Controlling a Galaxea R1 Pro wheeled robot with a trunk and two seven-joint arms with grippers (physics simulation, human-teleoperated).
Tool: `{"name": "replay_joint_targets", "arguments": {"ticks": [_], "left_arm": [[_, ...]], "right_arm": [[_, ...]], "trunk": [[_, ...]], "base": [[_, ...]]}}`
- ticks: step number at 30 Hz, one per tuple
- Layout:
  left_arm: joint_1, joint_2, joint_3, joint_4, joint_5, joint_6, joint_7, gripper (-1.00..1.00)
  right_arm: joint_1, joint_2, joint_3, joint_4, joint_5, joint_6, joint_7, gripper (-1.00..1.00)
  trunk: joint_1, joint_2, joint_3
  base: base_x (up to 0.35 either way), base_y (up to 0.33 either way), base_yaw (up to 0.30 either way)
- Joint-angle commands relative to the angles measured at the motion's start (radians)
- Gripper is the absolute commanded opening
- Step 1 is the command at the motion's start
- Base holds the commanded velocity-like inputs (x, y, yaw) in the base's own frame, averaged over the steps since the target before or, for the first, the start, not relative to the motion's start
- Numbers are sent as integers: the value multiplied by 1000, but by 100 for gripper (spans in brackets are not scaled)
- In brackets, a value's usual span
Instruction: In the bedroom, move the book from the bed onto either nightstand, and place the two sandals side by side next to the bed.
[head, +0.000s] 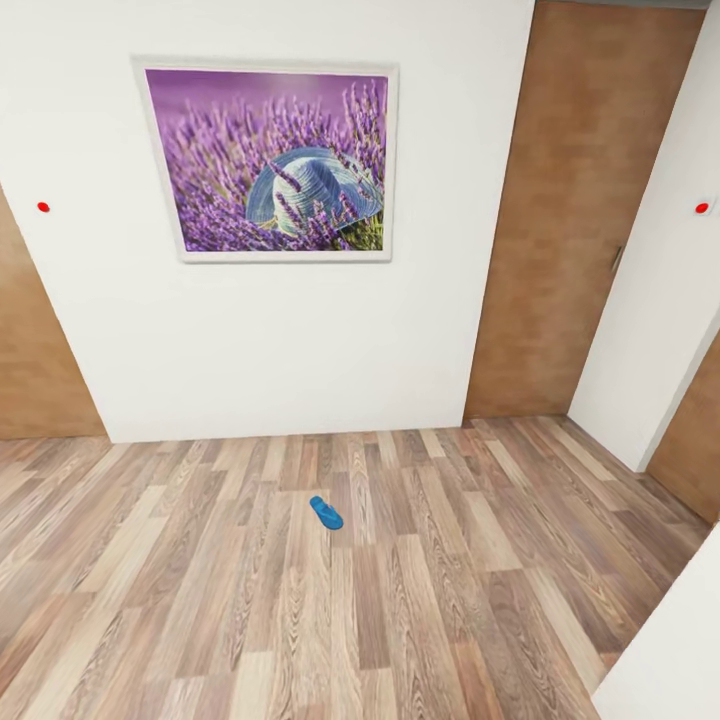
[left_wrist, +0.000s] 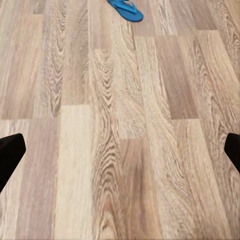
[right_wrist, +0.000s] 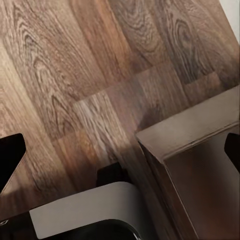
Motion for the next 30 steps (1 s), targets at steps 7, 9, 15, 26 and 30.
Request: {"name": "replay_joint_targets", "arguments": {"ticks": [7,9,15,26,30], "left_arm": [[0,0,0,0,1,-2,0,100],[0,0,0,0,1,-2,0,100],[0,0,0,0,1,-2,0,100],[0,0,0,0,1,-2,0,100],[0,0,0,0,1,-2,0,100]], "right_arm": [[0,0,0,0,-10,-1,1,100],[0,0,0,0,-10,-1,0,100],[0,0,0,0,-10,-1,0,100],[0,0,0,0,-10,-1,0,100],[0,0,0,0,-10,-1,0,100]], "trunk": [[0,0,-1],[0,0,-1],[0,0,-1],[0,0,-1],[0,0,-1]], "base": [[269,0,0],[272,0,0],[272,0,0],[272,0,0],[272,0,0]]}}
